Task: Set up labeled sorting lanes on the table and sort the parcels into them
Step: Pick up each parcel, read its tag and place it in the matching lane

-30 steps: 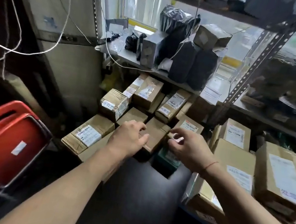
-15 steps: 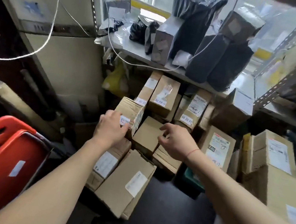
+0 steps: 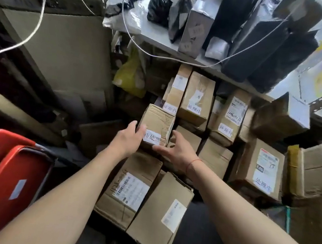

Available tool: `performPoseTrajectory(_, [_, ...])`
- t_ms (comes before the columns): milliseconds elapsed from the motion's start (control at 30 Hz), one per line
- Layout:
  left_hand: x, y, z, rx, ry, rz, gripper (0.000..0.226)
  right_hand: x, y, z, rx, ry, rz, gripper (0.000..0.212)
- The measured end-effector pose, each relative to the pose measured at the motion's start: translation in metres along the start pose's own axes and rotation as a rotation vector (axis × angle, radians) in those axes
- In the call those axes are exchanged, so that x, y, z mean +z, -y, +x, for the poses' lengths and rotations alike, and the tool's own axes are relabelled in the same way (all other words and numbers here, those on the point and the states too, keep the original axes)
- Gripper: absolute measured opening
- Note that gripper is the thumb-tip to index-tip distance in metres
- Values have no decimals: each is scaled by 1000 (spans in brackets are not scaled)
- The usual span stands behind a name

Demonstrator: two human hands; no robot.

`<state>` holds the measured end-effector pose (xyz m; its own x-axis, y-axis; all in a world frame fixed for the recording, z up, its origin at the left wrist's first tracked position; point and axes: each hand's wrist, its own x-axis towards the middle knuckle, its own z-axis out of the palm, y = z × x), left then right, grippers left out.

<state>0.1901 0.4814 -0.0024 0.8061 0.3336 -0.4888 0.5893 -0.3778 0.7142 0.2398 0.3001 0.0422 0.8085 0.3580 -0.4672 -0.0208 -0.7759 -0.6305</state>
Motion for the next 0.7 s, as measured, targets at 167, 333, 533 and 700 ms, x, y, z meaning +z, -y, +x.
performPoseTrajectory(167, [5, 0, -5, 42, 48, -42, 45, 16, -16, 12, -37, -6, 98, 73])
performPoseTrajectory(333, [0, -6, -14, 112, 33, -63, 43, 13, -22, 7, -109, -32, 267, 71])
performPoseTrajectory(533, [-5, -19, -29, 154, 34, -326, 65, -8, -35, -11, -70, 22, 711, 78])
performPoseTrajectory(700, [-1, -41, -50, 111, 178, -625, 64, -29, -41, -31, -11, 41, 991, 65])
